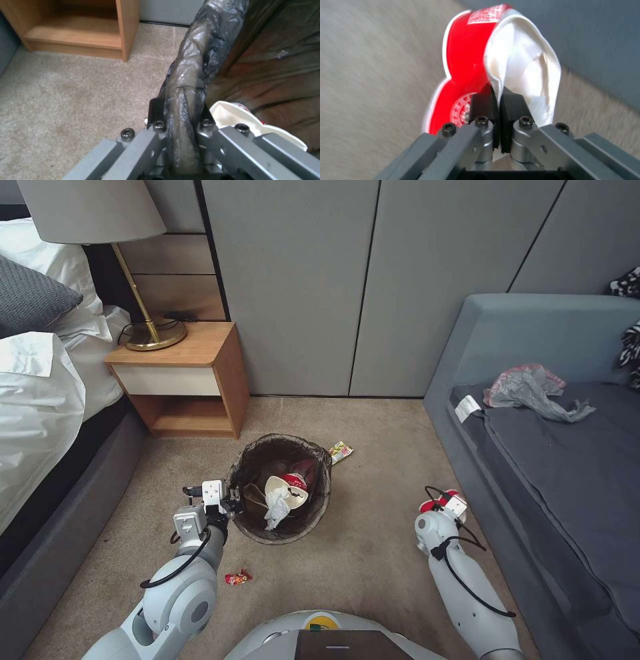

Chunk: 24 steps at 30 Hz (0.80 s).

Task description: Pick up the trash bin, then pick up the garbage from the floor and place it into the trash bin.

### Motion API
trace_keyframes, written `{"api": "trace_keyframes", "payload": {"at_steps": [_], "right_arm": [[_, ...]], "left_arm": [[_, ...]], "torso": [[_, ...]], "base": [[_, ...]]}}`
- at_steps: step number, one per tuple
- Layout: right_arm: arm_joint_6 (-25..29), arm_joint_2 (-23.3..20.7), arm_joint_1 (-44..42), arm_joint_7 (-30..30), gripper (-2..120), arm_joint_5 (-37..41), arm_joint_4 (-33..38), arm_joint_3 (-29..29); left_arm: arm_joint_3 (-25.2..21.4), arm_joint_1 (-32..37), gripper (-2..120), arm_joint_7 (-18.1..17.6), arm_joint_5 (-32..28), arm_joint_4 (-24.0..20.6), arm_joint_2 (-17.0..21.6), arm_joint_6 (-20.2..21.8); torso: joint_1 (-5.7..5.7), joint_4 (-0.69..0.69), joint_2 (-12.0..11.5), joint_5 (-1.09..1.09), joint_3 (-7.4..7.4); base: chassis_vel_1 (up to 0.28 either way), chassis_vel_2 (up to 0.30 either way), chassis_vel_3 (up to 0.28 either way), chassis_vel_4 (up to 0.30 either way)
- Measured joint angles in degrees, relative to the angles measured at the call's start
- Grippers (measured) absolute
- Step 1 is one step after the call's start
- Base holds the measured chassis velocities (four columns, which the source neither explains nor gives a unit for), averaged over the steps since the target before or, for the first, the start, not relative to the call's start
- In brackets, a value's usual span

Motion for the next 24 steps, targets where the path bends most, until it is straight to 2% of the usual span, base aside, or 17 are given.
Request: {"api": "trace_keyframes", "payload": {"at_steps": [2,3,5,6,8,10,12,13,15,22,24], "right_arm": [[0.2,-0.3,-1.6,-0.2,0,-2.1,4.3,0.1],[0.2,-0.3,-1.6,-0.2,0,-2.1,4.3,0.1],[1.1,-1.1,-4.5,-1.7,0,-7.4,11.9,0.0],[1.1,-1.1,-4.5,-1.7,0,-7.4,11.9,0.0],[1.6,-1.9,-6.4,-2.8,0,-9.9,17.8,-0.3],[1.7,-2.2,-7.0,-3.1,0,-10.6,20.4,-0.5],[1.8,-2.8,-8.1,-3.3,0,-11.5,26.1,-1.2],[1.8,-2.8,-8.1,-3.3,0,-11.5,26.1,-1.2],[1.8,-3.5,-8.8,-3.5,0,-12.3,31.6,-2.1],[4.4,-5.9,-10.0,-6.9,0,-14.5,39.1,-3.6],[7.3,-8.5,-10.4,-10.5,0,-15.7,41.9,-4.4]], "left_arm": [[0.0,0.0,0,0.0,0.0,0.0,0.0,0.0],[0.0,0.0,0,0.0,0.0,0.0,0.0,0.0],[0.3,-0.1,0,0.0,-0.1,0.1,0.0,0.1],[0.3,-0.1,0,0.0,-0.1,0.1,0.0,0.1],[0.4,-0.2,0,0.0,-0.2,0.1,0.1,0.2],[0.5,-0.2,0,0.0,-0.2,0.1,0.1,0.3],[0.7,-0.2,0,0.1,-0.3,0.2,0.1,0.4],[0.7,-0.2,0,0.1,-0.3,0.2,0.1,0.4],[0.9,-0.2,0,0.3,-0.4,0.2,0.3,0.6],[1.1,-0.1,0,0.4,-0.6,0.2,0.8,0.9],[1.4,-0.2,0,0.5,-0.8,0.4,1.1,1.1]], "torso": [[0.00,-0.01,0.0,0.00,0.00],[0.00,-0.01,0.0,0.00,0.00],[0.00,-0.01,0.0,-0.01,0.00],[0.00,-0.01,0.0,-0.01,0.00],[0.00,-0.01,0.0,0.00,0.00],[0.00,-0.01,0.0,-0.01,0.00],[0.00,0.00,0.0,-0.02,-0.01],[0.00,0.00,0.0,-0.02,-0.01],[0.00,0.00,0.0,-0.02,-0.01],[0.00,0.00,0.0,-0.01,-0.01],[0.00,0.00,0.0,0.00,-0.01]], "base": [[0.000,0.000,0.000,0.000],[0.000,0.000,0.000,0.000],[0.000,0.000,0.000,0.000],[0.000,0.000,0.000,0.000],[0.000,0.000,0.000,0.000],[0.000,0.000,0.000,0.000],[0.000,0.000,0.000,0.000],[0.000,0.000,0.000,0.000],[0.000,0.000,0.000,0.000],[0.000,0.000,0.000,0.000],[0.000,0.000,0.000,0.000]]}}
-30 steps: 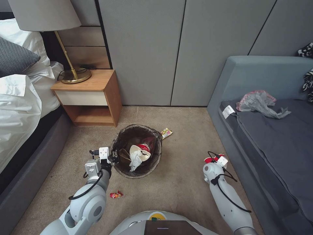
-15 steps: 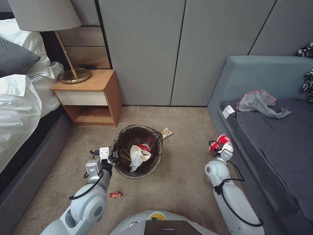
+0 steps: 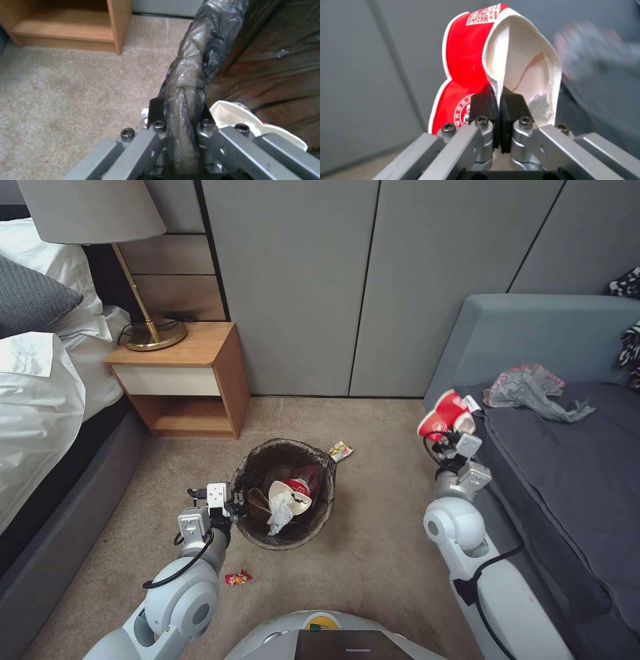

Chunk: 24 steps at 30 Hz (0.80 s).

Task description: Pick up the trash bin, then pick up the garbage from the floor and place it into the trash bin.

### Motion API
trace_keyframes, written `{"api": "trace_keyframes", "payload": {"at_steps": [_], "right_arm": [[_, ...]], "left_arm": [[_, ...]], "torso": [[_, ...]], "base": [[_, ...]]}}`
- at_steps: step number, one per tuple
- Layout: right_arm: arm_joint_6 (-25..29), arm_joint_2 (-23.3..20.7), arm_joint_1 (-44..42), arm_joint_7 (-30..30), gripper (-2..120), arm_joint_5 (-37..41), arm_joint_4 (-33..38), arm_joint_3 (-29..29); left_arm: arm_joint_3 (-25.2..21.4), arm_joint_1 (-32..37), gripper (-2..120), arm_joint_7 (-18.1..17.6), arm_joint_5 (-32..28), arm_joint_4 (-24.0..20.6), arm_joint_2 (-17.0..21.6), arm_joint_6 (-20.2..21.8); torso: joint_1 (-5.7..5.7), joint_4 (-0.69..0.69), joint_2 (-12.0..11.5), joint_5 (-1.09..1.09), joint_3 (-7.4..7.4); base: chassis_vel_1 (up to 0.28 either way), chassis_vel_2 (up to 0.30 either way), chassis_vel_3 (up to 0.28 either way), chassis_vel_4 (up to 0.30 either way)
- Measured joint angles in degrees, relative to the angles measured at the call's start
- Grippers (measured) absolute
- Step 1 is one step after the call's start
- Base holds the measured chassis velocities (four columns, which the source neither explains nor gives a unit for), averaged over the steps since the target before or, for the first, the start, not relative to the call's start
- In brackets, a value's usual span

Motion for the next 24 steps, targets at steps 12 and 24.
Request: {"api": "trace_keyframes", "payload": {"at_steps": [12,24], "right_arm": [[10.5,-13.6,0.9,-13.0,0,-3.0,8.3,-9.4],[14.5,-19.3,5.1,-21.6,0,-3.3,10.4,-20.3]], "left_arm": [[0.8,-0.8,0,0.0,-0.3,0.7,0.4,0.6],[1.0,-0.8,0,0.0,-0.3,0.9,1.0,0.7]], "torso": [[0.00,0.00,0.0,-0.01,0.00],[0.00,0.00,0.0,-0.01,0.00]], "base": [[0.000,0.000,0.000,0.000],[0.000,0.000,0.000,0.000]]}}
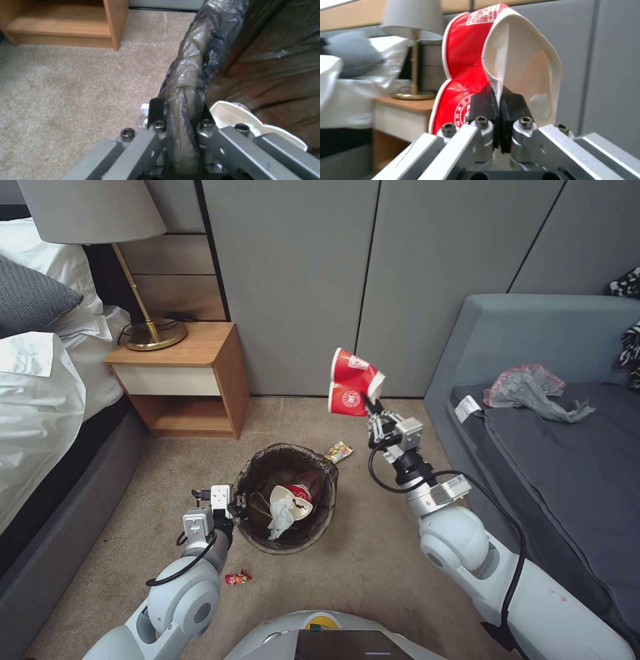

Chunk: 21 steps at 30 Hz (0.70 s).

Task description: Pick up the trash bin, then pick up the garbage from the floor and place it into the trash bin.

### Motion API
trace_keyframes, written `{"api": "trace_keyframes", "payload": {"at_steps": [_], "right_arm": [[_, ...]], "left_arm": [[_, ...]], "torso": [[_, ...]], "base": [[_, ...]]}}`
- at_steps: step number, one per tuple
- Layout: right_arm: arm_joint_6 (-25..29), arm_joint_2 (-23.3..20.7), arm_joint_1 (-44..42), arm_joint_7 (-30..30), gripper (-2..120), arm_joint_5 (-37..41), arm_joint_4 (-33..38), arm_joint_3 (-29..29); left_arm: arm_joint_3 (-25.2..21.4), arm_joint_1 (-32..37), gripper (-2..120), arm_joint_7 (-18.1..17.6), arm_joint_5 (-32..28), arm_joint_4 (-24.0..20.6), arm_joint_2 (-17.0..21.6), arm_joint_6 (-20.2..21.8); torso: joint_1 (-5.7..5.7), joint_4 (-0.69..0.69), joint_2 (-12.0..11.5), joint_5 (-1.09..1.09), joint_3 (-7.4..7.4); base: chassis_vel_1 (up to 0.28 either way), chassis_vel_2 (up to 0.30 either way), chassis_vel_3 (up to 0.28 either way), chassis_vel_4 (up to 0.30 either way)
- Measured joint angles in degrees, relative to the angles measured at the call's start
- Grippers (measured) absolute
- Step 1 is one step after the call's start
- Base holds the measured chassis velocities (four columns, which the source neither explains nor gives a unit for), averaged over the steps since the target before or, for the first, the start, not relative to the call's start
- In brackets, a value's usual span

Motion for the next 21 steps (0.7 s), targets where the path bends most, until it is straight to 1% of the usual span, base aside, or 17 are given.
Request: {"api": "trace_keyframes", "payload": {"at_steps": [2,6,7,10,11,14,18,21], "right_arm": [[0.1,-0.2,0.2,-0.4,0,0.0,0.0,-0.5],[0.8,-2.0,1.6,-3.7,0,0.5,0.4,-5.5],[0.8,-2.0,1.6,-3.7,0,0.5,0.4,-5.5],[1.1,-3.7,2.4,-5.0,0,0.6,0.5,-9.4],[1.1,-3.7,2.4,-5.0,0,0.6,0.5,-9.4],[1.2,-4.7,3.2,-5.4,0,0.3,-0.1,-13.0],[1.4,-4.8,3.9,-5.4,0,-0.3,-0.7,-14.8],[1.7,-4.8,4.6,-5.4,0,-1.6,-2.4,-17.7]], "left_arm": [[0.0,0.0,0,0.0,0.0,0.0,0.0,0.0],[0.2,-0.2,0,0.0,0.0,0.2,0.1,0.1],[0.2,-0.2,0,0.0,0.0,0.2,0.1,0.1],[0.2,-0.4,0,0.0,0.0,0.3,0.1,0.1],[0.2,-0.4,0,0.0,0.0,0.3,0.1,0.1],[0.2,-0.6,0,0.0,0.0,0.3,0.2,0.1],[0.2,-0.6,0,0.0,0.0,0.3,0.2,0.1],[0.1,-0.7,0,0.0,0.0,0.3,0.0,0.1]], "torso": [[0.00,0.00,0.0,0.00,0.00],[0.00,0.00,0.0,0.00,0.00],[0.00,0.00,0.0,0.00,0.00],[0.00,0.00,0.0,0.00,0.00],[0.00,0.00,0.0,0.00,0.00],[0.00,0.00,0.0,0.00,0.00],[0.00,0.00,0.0,0.00,0.00],[0.00,0.01,0.0,0.00,0.00]], "base": [[0.000,0.000,0.000,0.000],[0.000,0.000,0.000,0.000],[0.000,0.000,0.000,0.000],[0.000,0.000,0.000,0.000],[0.000,0.000,0.000,0.000],[0.000,0.000,0.000,0.000],[0.000,0.000,0.000,0.000],[0.000,0.000,0.000,0.000]]}}
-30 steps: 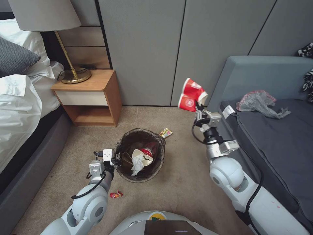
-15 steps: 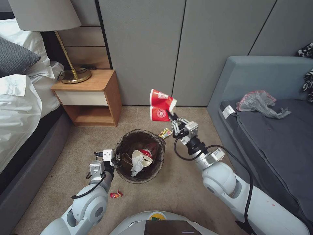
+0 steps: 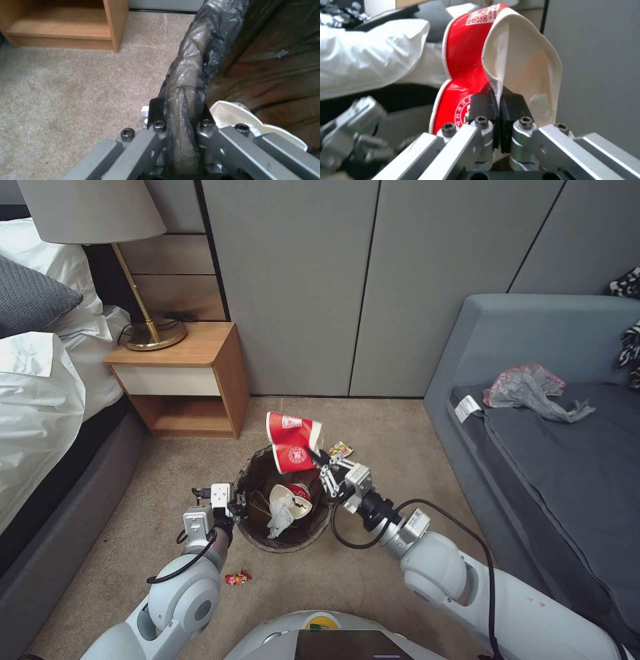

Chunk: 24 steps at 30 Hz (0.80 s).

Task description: Pick up the trash bin, then pick up the garbage from the floor and place it into the trash bin.

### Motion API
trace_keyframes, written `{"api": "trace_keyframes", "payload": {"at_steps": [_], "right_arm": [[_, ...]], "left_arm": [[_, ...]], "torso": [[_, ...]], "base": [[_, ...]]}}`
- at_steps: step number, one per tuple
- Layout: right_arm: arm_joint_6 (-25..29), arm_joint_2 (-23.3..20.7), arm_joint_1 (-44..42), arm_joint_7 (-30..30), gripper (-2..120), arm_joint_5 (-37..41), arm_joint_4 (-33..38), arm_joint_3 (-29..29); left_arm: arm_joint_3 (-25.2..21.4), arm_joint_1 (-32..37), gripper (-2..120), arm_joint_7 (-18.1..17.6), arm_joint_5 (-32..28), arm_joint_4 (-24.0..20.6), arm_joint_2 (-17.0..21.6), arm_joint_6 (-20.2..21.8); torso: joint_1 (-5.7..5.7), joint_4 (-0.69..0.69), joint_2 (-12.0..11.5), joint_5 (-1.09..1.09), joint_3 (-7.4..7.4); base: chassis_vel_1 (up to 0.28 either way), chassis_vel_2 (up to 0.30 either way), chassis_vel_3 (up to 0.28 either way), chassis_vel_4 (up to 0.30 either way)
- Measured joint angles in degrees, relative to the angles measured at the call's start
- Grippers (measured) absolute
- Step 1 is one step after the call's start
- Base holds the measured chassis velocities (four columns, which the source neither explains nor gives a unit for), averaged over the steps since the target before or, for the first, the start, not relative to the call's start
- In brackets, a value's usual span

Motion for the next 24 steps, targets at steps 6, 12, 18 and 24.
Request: {"api": "trace_keyframes", "payload": {"at_steps": [6,12,18,24], "right_arm": [[0.2,1.0,0.0,0.1,0,-1.5,-2.5,-3.1],[0.5,2.4,0.5,0.3,0,-3.3,-6.1,-5.2],[0.7,3.9,2.4,0.5,0,-3.7,-9.4,-7.3],[0.6,5.4,3.4,1.4,0,-4.4,-11.8,-8.9]], "left_arm": [[-0.3,0.0,0,0.0,0.0,-0.1,-0.1,0.0],[-0.3,-0.3,0,0.0,-0.1,-0.3,-0.3,0.0],[-0.6,-0.3,0,0.0,-0.2,-0.5,-0.4,0.0],[-0.7,-0.3,0,0.0,-0.2,-0.6,-0.6,-0.1]], "torso": [[0.00,0.00,0.0,0.00,0.00],[0.00,-0.01,0.0,0.00,0.00],[0.00,0.00,0.0,0.00,0.00],[0.00,0.00,0.0,0.00,0.00]], "base": [[0.000,0.000,0.000,0.000],[0.000,0.000,0.000,0.000],[0.000,0.000,0.000,0.000],[0.000,0.000,0.000,0.000]]}}
